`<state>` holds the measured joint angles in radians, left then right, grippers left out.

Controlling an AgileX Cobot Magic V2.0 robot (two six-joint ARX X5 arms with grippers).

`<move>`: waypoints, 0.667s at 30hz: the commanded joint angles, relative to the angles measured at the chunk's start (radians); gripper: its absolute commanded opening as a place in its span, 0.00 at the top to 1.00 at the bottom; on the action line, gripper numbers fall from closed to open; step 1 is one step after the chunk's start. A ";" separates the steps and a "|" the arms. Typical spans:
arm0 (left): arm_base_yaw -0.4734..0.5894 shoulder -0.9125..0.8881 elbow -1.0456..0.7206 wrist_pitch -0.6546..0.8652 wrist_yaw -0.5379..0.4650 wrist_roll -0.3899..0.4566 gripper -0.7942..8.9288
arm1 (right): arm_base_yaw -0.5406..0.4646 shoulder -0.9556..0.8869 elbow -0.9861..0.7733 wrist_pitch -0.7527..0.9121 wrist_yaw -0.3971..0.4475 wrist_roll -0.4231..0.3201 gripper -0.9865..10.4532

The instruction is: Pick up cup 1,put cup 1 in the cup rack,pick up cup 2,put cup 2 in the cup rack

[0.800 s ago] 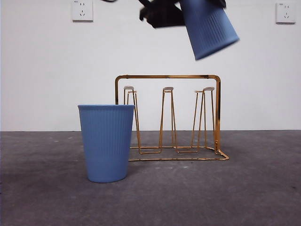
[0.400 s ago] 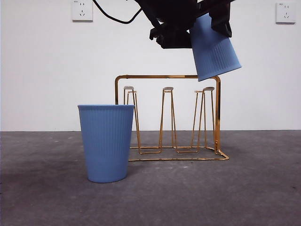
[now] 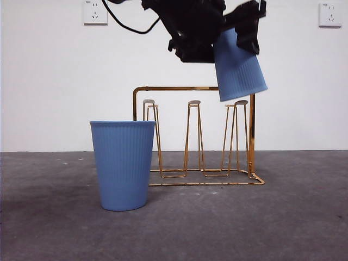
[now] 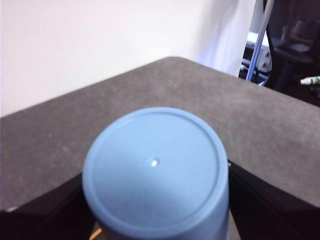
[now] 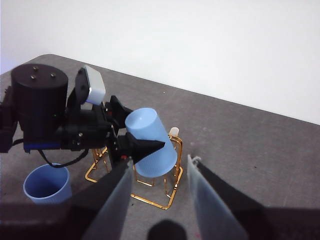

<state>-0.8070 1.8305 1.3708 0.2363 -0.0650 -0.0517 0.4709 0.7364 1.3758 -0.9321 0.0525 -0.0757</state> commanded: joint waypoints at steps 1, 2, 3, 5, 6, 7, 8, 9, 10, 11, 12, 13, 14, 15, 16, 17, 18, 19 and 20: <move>0.003 0.025 0.005 0.005 0.000 0.012 0.93 | 0.000 -0.001 -0.004 0.005 0.000 -0.003 0.75; 0.003 0.032 0.005 0.007 -0.005 0.012 0.93 | 0.000 -0.001 -0.004 0.005 0.000 -0.003 0.75; 0.003 0.034 0.005 0.008 -0.007 0.012 0.93 | 0.000 -0.001 -0.004 0.004 0.000 -0.002 0.75; 0.003 0.043 0.005 0.008 -0.007 0.012 0.93 | 0.000 -0.001 -0.004 0.003 -0.001 0.002 0.75; 0.003 0.050 0.005 0.012 -0.007 0.012 0.93 | 0.000 -0.001 -0.004 0.002 -0.004 0.004 0.75; 0.003 0.053 0.005 0.012 -0.007 0.012 0.93 | 0.000 -0.001 -0.004 0.000 -0.009 0.004 0.75; 0.003 0.060 0.005 0.011 -0.007 0.012 0.93 | 0.000 -0.001 -0.004 -0.003 -0.013 0.005 0.75; 0.003 0.068 0.005 0.011 -0.007 0.011 0.93 | 0.000 -0.001 -0.004 -0.006 -0.013 0.005 0.75; 0.003 0.070 0.005 0.005 -0.007 0.011 0.93 | 0.000 -0.001 -0.004 -0.009 -0.013 0.005 0.75; 0.003 0.078 0.005 0.003 -0.007 0.011 0.93 | 0.000 -0.001 -0.004 -0.011 -0.013 0.005 0.75; 0.003 0.086 0.005 0.003 -0.007 0.011 0.93 | 0.000 -0.001 -0.004 -0.011 -0.014 0.005 0.75; 0.003 0.087 0.005 -0.002 -0.007 0.011 0.93 | 0.000 0.000 -0.004 -0.011 -0.016 0.005 0.75; 0.003 0.092 0.005 -0.005 -0.007 0.012 0.93 | 0.000 0.000 -0.004 -0.011 -0.016 0.005 0.75; 0.003 0.101 0.005 -0.005 -0.007 0.011 0.93 | 0.000 0.000 -0.004 -0.011 -0.016 0.005 0.75; 0.003 0.102 0.005 -0.012 -0.007 0.011 0.93 | 0.000 0.000 -0.004 -0.011 -0.018 0.005 0.75; 0.003 0.107 0.005 -0.017 -0.007 0.012 0.93 | 0.000 0.000 -0.004 -0.012 -0.019 0.005 0.75; 0.003 0.115 0.005 -0.018 -0.007 0.012 0.93 | 0.000 0.000 -0.004 -0.011 -0.019 0.005 0.75; 0.003 0.117 0.005 -0.021 -0.007 0.011 0.93 | 0.000 0.000 -0.004 -0.011 -0.020 0.005 0.75; 0.003 0.121 0.005 -0.028 -0.007 0.011 0.93 | 0.000 0.000 -0.004 -0.013 -0.020 0.004 0.75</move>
<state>-0.8059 1.9392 1.3708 0.1997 -0.0692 -0.0517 0.4709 0.7364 1.3758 -0.9497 0.0349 -0.0753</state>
